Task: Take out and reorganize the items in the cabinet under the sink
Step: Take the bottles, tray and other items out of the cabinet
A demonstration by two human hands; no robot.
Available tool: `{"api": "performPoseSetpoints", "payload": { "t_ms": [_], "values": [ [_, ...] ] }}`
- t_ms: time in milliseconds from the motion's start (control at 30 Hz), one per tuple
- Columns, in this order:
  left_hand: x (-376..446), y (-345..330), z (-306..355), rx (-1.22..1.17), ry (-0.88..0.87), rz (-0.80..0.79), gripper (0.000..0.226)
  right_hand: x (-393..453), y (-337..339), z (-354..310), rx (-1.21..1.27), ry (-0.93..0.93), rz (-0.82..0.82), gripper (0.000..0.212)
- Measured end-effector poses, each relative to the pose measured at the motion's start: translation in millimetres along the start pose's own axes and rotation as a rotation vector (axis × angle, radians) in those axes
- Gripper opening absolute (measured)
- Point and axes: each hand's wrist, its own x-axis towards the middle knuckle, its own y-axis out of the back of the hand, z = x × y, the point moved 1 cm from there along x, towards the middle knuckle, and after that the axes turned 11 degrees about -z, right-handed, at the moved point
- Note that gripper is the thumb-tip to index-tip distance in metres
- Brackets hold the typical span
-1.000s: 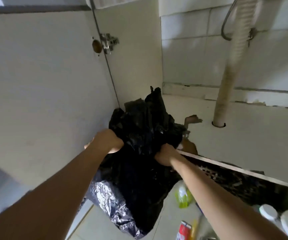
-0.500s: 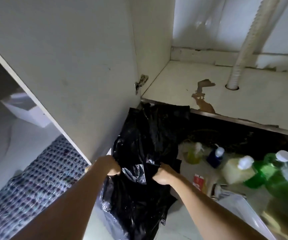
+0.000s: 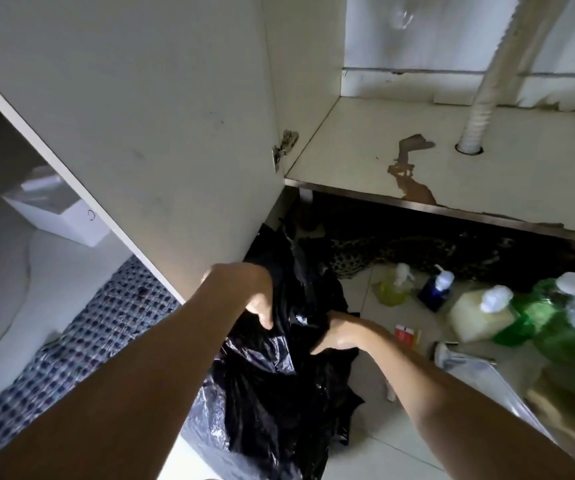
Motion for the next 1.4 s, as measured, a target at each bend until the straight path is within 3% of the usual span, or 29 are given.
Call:
{"api": "performPoseSetpoints", "payload": {
  "t_ms": [100, 200, 367, 467, 533, 700, 867, 1033, 1100, 1400],
  "values": [
    [-9.3, 29.1, 40.7, -0.137, -0.184, 0.446, 0.022, -8.0, 18.6, 21.3, 0.185, -0.063, -0.043, 0.063],
    [-5.2, 35.2, 82.3, -0.393, -0.38, 0.584, 0.028, -27.4, 42.9, 40.1, 0.281, -0.079, 0.09, 0.048],
    [22.8, -3.2, 152.5, -0.761, -0.566, 0.387, 0.034, -98.7, 79.6, 79.1, 0.161, -0.166, 0.291, 0.037],
    [28.7, -39.1, 197.2, -0.745, -0.638, 0.24, 0.031, -146.0, 90.3, 102.7, -0.055, -0.309, 0.332, 0.031],
    [28.3, -57.0, 219.3, -0.648, -0.675, 0.195, 0.026, -170.4, 91.9, 121.6, -0.053, -0.377, 0.371, 0.034],
    [39.7, -77.4, 240.7, -0.296, -0.63, 0.205, 0.033, -180.6, 72.3, 179.4, 0.169, -0.368, 0.428, 0.025],
    [49.0, -80.3, 264.0, -0.022, -0.546, 0.25, 0.039, -151.8, 25.1, 241.4, 0.142, -0.441, 0.168, 0.027],
    [41.1, -110.6, 286.1, -0.195, -0.516, 0.327, 0.032, -153.6, 6.7, 294.1, 0.011, -0.576, 0.182, 0.027],
    [38.7, -136.1, 281.7, -0.322, -0.457, 0.338, 0.042, -156.1, 2.1, 303.9, -0.081, -0.609, 0.191, 0.026],
    [30.0, -184.8, 305.0, -0.616, -0.253, 0.124, 0.041, -119.9, 10.9, 305.3, -0.173, -0.238, 0.47, 0.02]
  ]
}}
